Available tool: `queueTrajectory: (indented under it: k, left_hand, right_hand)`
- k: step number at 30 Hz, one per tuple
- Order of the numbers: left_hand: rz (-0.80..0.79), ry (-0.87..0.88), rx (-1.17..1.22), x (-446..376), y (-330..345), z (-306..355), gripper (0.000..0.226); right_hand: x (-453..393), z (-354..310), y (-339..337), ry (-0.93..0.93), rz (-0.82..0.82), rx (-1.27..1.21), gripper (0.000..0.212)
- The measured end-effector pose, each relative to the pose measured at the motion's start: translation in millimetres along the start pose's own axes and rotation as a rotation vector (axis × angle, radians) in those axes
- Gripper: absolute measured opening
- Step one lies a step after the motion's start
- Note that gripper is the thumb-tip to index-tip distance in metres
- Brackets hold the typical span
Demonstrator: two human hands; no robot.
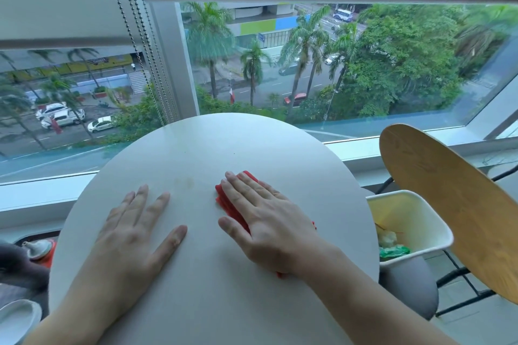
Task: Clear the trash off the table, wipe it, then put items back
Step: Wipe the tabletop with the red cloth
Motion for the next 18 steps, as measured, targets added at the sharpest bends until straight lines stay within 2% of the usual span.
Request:
queueTrajectory:
  k: [18]
  left_hand:
    - [-0.002,-0.016,0.019,-1.7,0.1,-3.7,0.096]
  right_hand:
    - [-30.0,38.7,-4.3,0.055,0.017,-0.008,0.07]
Point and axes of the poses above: each hand's wrist, its own x-axis away from the middle knuckle, its own y-axis out of the palm, z = x × y, the point moved 8 cm from there along -x, towards the middle knuckle, and after that the axes turned 4 degrees about z, right-handed, at the moved point
